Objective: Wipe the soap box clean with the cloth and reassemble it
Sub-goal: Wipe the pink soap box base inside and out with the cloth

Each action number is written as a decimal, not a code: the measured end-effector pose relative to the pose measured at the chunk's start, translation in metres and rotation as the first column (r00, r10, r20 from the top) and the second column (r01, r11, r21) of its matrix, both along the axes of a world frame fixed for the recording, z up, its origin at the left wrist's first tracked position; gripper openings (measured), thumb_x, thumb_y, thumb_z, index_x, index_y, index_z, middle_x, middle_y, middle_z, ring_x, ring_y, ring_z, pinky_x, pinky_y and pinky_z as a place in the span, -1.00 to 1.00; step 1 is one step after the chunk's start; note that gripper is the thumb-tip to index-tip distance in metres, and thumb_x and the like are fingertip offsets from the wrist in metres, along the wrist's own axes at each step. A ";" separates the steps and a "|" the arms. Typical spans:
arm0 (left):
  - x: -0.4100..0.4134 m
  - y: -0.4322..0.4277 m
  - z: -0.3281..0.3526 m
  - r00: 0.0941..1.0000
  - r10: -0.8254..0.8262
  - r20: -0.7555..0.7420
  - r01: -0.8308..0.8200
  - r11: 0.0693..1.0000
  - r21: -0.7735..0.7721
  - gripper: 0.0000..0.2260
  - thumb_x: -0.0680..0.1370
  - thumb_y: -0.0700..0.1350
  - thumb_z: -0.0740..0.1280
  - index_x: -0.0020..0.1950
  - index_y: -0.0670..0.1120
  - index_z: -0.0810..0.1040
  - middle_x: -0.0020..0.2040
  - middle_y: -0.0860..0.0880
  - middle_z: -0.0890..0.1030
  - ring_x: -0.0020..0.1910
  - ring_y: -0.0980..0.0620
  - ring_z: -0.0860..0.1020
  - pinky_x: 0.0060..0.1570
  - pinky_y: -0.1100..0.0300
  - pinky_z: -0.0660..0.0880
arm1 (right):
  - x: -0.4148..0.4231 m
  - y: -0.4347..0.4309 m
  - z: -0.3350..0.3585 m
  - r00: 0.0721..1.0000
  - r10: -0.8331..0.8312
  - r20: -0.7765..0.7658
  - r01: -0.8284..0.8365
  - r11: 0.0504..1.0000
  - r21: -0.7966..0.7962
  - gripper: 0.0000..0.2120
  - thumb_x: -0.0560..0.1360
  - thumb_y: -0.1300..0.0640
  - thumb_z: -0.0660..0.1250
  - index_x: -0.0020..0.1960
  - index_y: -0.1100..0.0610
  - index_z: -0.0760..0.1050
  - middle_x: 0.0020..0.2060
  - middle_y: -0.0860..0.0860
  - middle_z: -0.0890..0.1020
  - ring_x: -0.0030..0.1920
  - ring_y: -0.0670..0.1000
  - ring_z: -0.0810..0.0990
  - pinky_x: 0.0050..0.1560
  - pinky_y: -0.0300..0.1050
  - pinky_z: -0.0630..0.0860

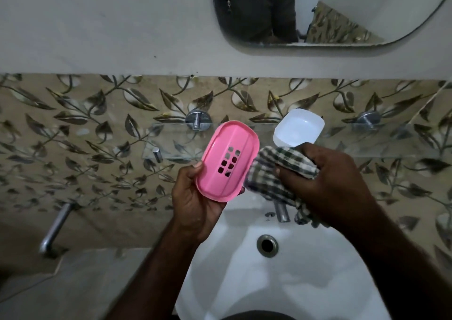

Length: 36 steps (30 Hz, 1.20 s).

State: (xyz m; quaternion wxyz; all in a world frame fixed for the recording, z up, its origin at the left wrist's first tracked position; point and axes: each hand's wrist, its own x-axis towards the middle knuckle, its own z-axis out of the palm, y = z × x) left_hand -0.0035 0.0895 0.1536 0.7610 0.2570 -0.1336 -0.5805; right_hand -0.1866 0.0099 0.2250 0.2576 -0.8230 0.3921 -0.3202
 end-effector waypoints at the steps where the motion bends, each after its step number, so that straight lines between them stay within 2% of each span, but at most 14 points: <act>1: -0.002 0.000 0.000 1.000 0.000 0.011 0.000 1.000 -0.011 -0.29 0.14 0.04 0.55 0.23 -0.21 0.54 0.16 -0.27 0.58 0.08 -0.26 0.57 -0.07 -0.06 0.56 | 0.004 0.003 -0.002 1.000 0.028 -0.011 -0.028 0.999 -0.028 -0.91 0.42 0.00 0.48 -0.16 -0.01 0.62 -0.34 -0.08 0.64 -0.35 -0.13 0.61 -0.34 -0.17 0.51; 5: -0.005 -0.001 0.003 0.999 0.036 0.022 -0.036 0.999 -0.021 -0.23 0.11 0.01 0.55 0.26 -0.26 0.50 0.12 -0.27 0.59 0.07 -0.20 0.55 0.00 -0.01 0.56 | 0.027 0.025 -0.025 0.955 0.169 -0.244 -0.224 0.949 -0.221 -0.81 0.48 0.06 0.29 0.03 -0.02 0.64 -0.08 -0.01 0.66 -0.10 0.07 0.66 -0.17 0.04 0.58; 7: -0.008 -0.002 0.004 0.997 0.070 0.025 -0.070 0.997 0.015 -0.12 0.08 0.01 0.56 0.32 -0.31 0.43 0.13 -0.29 0.57 0.09 -0.22 0.54 0.04 0.00 0.56 | 0.036 0.038 -0.038 0.929 0.180 -0.322 -0.276 0.918 -0.284 -0.78 0.49 0.13 0.24 0.01 0.04 0.64 -0.10 0.03 0.68 -0.12 0.12 0.67 -0.22 0.02 0.59; 10: -0.013 -0.001 0.002 0.991 0.122 0.048 -0.125 0.990 0.071 -0.01 0.02 0.05 0.58 0.36 -0.32 0.39 0.12 -0.31 0.56 0.04 -0.22 0.57 -0.02 0.03 0.59 | 0.041 0.050 -0.048 0.914 0.158 -0.374 -0.293 0.895 -0.336 -0.83 0.39 0.20 0.37 -0.06 0.05 0.64 -0.20 0.01 0.67 -0.25 0.11 0.65 -0.34 -0.04 0.56; 14: -0.013 -0.003 0.001 0.985 0.133 0.114 -0.144 0.985 0.096 0.03 0.00 0.11 0.58 0.40 -0.24 0.38 0.11 -0.28 0.58 -0.02 -0.20 0.58 -0.08 0.03 0.57 | 0.043 0.054 -0.040 0.919 0.253 -0.302 -0.355 0.865 -0.355 -0.84 0.40 0.22 0.32 -0.11 0.05 0.64 -0.27 -0.01 0.65 -0.30 0.08 0.63 -0.36 -0.08 0.54; 18: -0.012 -0.004 0.002 0.992 0.069 0.102 -0.079 0.993 0.093 -0.11 0.03 0.04 0.55 0.31 -0.25 0.45 -0.05 -0.23 0.66 -0.14 -0.14 0.65 -0.19 0.08 0.62 | 0.046 0.051 -0.018 0.916 0.380 -0.129 -0.397 0.905 -0.153 -0.86 0.49 0.17 0.31 -0.13 -0.08 0.49 -0.31 -0.11 0.55 -0.29 -0.12 0.53 -0.32 -0.25 0.45; 20: -0.012 -0.004 0.006 0.996 0.006 0.087 -0.013 0.997 0.082 -0.12 0.01 0.07 0.57 0.25 -0.29 0.48 -0.10 -0.24 0.66 -0.18 -0.15 0.65 -0.21 0.09 0.62 | 0.048 0.049 -0.016 0.907 0.420 -0.045 -0.422 0.902 -0.087 -0.88 0.52 0.14 0.34 -0.06 -0.09 0.55 -0.22 -0.15 0.58 -0.19 -0.21 0.54 -0.17 -0.32 0.46; 23: -0.005 -0.005 0.008 0.996 0.042 0.080 -0.047 0.996 0.071 -0.08 0.04 0.08 0.57 0.33 -0.27 0.44 0.03 -0.31 0.62 -0.06 -0.21 0.61 -0.11 0.03 0.62 | 0.044 0.042 -0.027 0.903 0.428 -0.033 -0.429 0.903 -0.007 -0.78 0.49 0.15 0.35 0.12 0.00 0.62 0.00 -0.13 0.66 0.00 -0.17 0.61 -0.03 -0.44 0.47; 26: -0.002 -0.007 0.005 0.992 0.099 0.080 -0.104 0.993 0.063 -0.11 0.12 0.02 0.54 0.40 -0.22 0.39 0.23 -0.33 0.54 0.17 -0.27 0.51 0.07 -0.07 0.54 | 0.033 0.033 -0.036 0.893 0.377 -0.244 -0.404 0.912 -0.069 -0.72 0.39 0.12 0.40 0.09 -0.07 0.62 -0.01 -0.14 0.68 -0.05 -0.07 0.66 -0.13 -0.20 0.59; 28: -0.001 -0.008 0.002 0.992 0.115 0.044 -0.118 0.988 0.095 -0.28 0.20 -0.04 0.46 0.34 -0.22 0.45 0.18 -0.28 0.59 0.18 -0.27 0.50 0.00 -0.04 0.54 | 0.025 0.025 -0.033 0.896 0.273 -0.351 -0.336 0.933 -0.132 -0.76 0.39 0.14 0.42 0.03 -0.09 0.63 -0.08 -0.12 0.69 -0.14 -0.06 0.66 -0.19 -0.10 0.61; 30: 0.001 -0.008 0.000 0.996 0.091 0.022 -0.093 0.990 0.103 -0.42 0.30 -0.01 0.36 0.28 -0.20 0.49 0.15 -0.25 0.61 0.16 -0.25 0.52 -0.04 -0.01 0.56 | 0.014 0.016 -0.022 0.924 0.236 -0.300 -0.281 0.953 -0.116 -0.89 0.46 0.12 0.42 -0.04 -0.05 0.63 -0.20 -0.13 0.67 -0.25 -0.13 0.61 -0.29 -0.18 0.58; 33: 0.004 -0.010 0.000 0.992 0.092 0.081 -0.098 0.992 0.077 -0.43 0.34 0.08 0.41 0.27 -0.17 0.51 0.14 -0.26 0.62 0.09 -0.25 0.59 -0.10 -0.03 0.61 | 0.003 0.009 -0.001 0.995 0.095 -0.002 -0.092 0.966 -0.241 -0.87 0.48 0.12 0.38 0.01 0.05 0.65 -0.21 -0.16 0.64 -0.27 -0.22 0.58 -0.24 -0.43 0.44; 34: 0.004 -0.011 0.000 0.990 0.090 0.106 -0.097 0.993 0.061 -0.34 0.29 0.13 0.48 0.30 -0.16 0.50 0.18 -0.27 0.60 0.12 -0.29 0.57 -0.14 -0.01 0.61 | 0.001 0.006 0.002 0.999 0.047 0.011 -0.043 0.964 -0.262 -0.86 0.49 0.10 0.36 0.01 0.06 0.65 -0.23 -0.16 0.64 -0.25 -0.19 0.59 -0.25 -0.45 0.42; 36: 0.003 -0.013 -0.001 0.987 0.092 0.135 -0.100 0.994 0.052 -0.22 0.21 0.28 0.52 0.29 -0.14 0.52 0.18 -0.28 0.59 0.12 -0.30 0.56 -0.22 0.02 0.61 | 0.001 0.000 0.000 0.997 0.016 -0.080 -0.027 0.991 -0.132 -0.86 0.53 0.00 0.33 -0.11 0.00 0.64 -0.40 -0.16 0.63 -0.38 -0.19 0.60 -0.41 -0.49 0.38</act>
